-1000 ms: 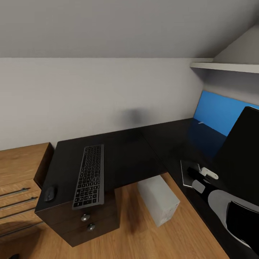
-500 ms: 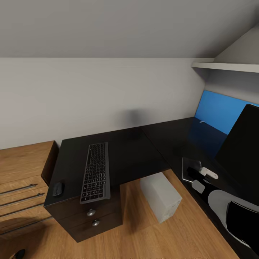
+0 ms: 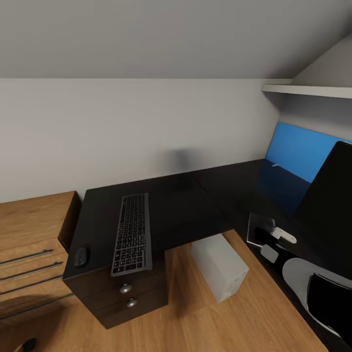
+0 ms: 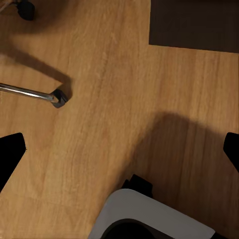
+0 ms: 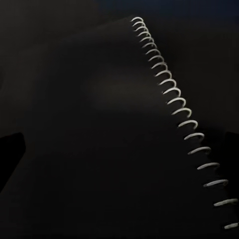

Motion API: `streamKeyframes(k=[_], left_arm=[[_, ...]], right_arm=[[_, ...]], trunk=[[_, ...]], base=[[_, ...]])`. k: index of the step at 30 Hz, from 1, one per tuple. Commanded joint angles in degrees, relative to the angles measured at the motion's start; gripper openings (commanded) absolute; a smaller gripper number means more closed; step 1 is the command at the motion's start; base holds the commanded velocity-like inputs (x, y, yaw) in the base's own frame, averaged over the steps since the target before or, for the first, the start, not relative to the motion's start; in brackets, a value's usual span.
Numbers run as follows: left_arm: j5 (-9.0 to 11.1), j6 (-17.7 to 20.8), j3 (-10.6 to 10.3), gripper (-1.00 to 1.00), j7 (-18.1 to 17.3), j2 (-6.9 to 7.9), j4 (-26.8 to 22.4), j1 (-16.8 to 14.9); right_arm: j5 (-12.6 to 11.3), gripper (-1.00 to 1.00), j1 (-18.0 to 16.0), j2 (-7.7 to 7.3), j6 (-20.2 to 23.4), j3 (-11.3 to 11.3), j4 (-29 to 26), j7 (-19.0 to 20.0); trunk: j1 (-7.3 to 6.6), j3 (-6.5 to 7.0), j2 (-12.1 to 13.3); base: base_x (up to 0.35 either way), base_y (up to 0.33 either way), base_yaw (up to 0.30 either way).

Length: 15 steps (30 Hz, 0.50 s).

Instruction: In the bedroom, organize the workspace by keeping the computer under the desk, ensuring the monitor is on the desk, placing the keyboard on the desk next to the monitor, placing the mouse on the desk next to the keyboard, moving the folder from the swivel chair onto the desk next to the mouse, stacking the notebook on top of the folder with the pen on top of the notebook, and positioning the swivel chair next to the desk.

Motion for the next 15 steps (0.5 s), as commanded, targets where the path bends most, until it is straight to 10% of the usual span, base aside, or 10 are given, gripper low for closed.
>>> streamKeyframes(k=[1, 15], left_arm=[[0.5, -0.2, -0.1, 1.00, 0.1, 0.05, 0.0, 0.0], [0.5, -0.2, -0.2, 1.00, 0.2, 0.02, 0.0, 0.0]], right_arm=[[-0.9, 1.00, 0.0, 0.03, 3.4, -0.9, -0.1, -0.1], [-0.9, 1.00, 0.0, 0.03, 3.4, -0.9, -0.1, -0.1]], trunk=[[0.00, -0.05, 0.0], [0.00, -0.05, 0.0]], base=[[-0.041, 0.200, 0.000], [-0.016, 0.069, 0.000]])
